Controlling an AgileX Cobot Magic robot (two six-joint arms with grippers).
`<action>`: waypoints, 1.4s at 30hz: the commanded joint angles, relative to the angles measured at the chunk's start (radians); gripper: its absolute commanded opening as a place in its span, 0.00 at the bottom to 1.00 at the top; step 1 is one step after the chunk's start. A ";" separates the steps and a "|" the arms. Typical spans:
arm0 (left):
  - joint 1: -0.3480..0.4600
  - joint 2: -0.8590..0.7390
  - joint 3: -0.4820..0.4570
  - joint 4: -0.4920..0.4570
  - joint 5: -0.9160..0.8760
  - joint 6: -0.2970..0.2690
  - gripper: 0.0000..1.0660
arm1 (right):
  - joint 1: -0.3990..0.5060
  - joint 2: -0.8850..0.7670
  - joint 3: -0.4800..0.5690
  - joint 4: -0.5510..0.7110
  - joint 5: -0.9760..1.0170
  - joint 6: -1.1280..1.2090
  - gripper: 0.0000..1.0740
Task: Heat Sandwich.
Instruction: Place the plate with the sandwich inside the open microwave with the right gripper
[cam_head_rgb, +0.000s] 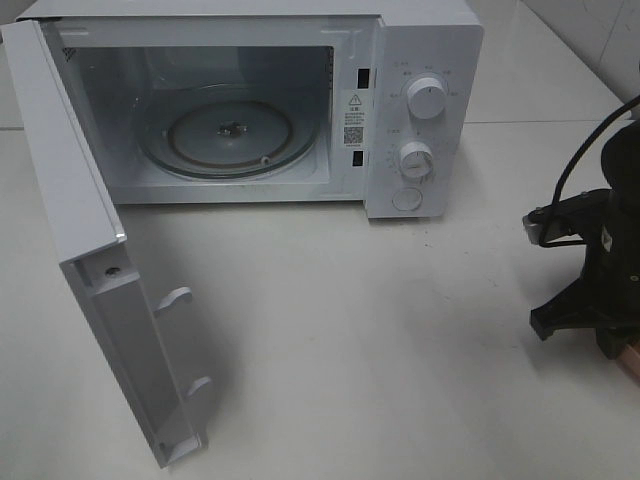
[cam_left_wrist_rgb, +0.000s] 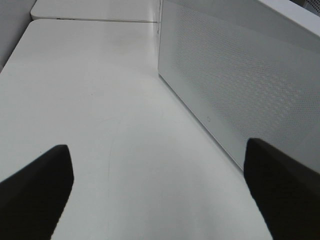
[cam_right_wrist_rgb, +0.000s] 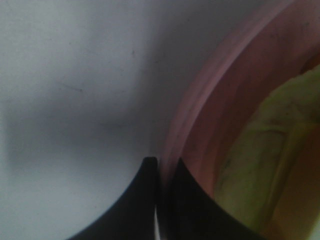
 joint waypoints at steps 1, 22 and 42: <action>-0.001 -0.027 0.004 -0.004 0.003 -0.006 0.82 | 0.016 -0.010 0.003 -0.021 0.032 0.018 0.00; -0.001 -0.027 0.004 -0.004 0.003 -0.006 0.82 | 0.082 -0.155 0.003 -0.054 0.176 0.046 0.00; -0.001 -0.027 0.004 -0.004 0.003 -0.005 0.82 | 0.299 -0.266 0.004 -0.054 0.287 0.032 0.01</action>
